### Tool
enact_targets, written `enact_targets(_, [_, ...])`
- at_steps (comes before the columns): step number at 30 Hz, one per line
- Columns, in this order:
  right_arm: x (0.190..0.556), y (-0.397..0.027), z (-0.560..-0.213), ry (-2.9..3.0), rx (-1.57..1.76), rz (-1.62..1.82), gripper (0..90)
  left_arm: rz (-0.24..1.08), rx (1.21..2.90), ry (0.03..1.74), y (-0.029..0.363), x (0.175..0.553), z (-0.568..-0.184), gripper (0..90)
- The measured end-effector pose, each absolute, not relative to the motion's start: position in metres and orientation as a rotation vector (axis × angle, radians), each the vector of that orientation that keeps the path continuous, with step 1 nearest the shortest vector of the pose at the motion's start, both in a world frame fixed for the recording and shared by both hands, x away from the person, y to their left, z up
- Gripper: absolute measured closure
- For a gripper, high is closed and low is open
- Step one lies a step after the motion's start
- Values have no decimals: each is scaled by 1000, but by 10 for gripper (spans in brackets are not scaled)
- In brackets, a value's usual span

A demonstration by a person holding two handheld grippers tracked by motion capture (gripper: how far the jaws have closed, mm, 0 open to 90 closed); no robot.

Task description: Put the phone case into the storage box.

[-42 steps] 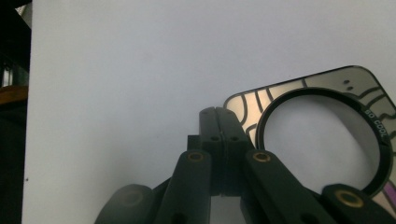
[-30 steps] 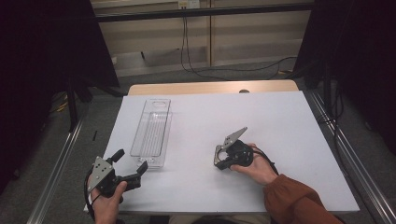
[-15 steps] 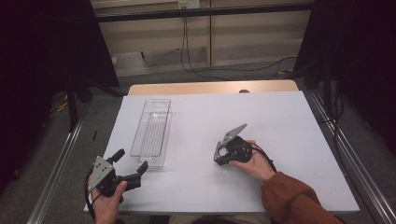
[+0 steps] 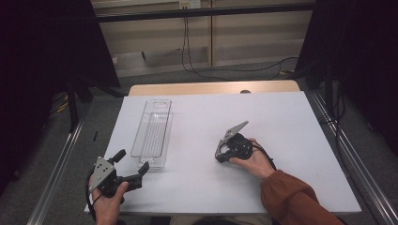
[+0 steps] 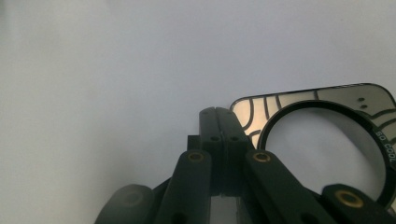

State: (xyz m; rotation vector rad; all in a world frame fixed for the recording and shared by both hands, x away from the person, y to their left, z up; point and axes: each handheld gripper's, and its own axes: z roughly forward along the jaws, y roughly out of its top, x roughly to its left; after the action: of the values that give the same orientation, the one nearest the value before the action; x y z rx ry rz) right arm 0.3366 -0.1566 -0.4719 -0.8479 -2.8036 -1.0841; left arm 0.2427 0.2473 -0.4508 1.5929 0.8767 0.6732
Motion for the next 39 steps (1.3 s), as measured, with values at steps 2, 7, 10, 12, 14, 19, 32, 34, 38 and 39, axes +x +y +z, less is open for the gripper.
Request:
enact_targets(2, [337, -157, -472, -2793, -857, -1095, 900, 672, 1593, 876, 247, 243, -451, 31])
enact_targets(7, [340, -158, -473, -2785, -890, -1095, 900, 673, 1592, 876, 247, 243, -451, 31])
enact_targets(10, [341, -159, -473, -2782, -906, -1092, 900, 663, 1591, 877, 246, 243, -452, 31])
enact_targets(12, [342, -159, -473, -2779, -929, -1099, 900, 660, 1595, 872, 246, 244, -451, 31])
enact_targets(14, [344, -160, -473, -2783, -936, -1094, 900, 661, 1598, 871, 246, 244, -451, 31])
enact_targets(19, [347, -162, -475, -2752, -976, -1115, 900, 657, 1595, 872, 245, 244, -452, 31])
enact_targets(32, [353, -170, -477, -2760, -1074, -1172, 900, 657, 1596, 871, 246, 244, -452, 31])
enact_targets(34, [353, -171, -478, -2751, -1092, -1168, 900, 657, 1594, 873, 246, 244, -452, 31])
enact_targets(38, [353, -171, -479, -2734, -1063, -1179, 900, 656, 1597, 869, 246, 244, -452, 31])
enact_targets(39, [352, -171, -479, -2720, -1053, -1191, 900, 656, 1598, 869, 246, 244, -452, 31])
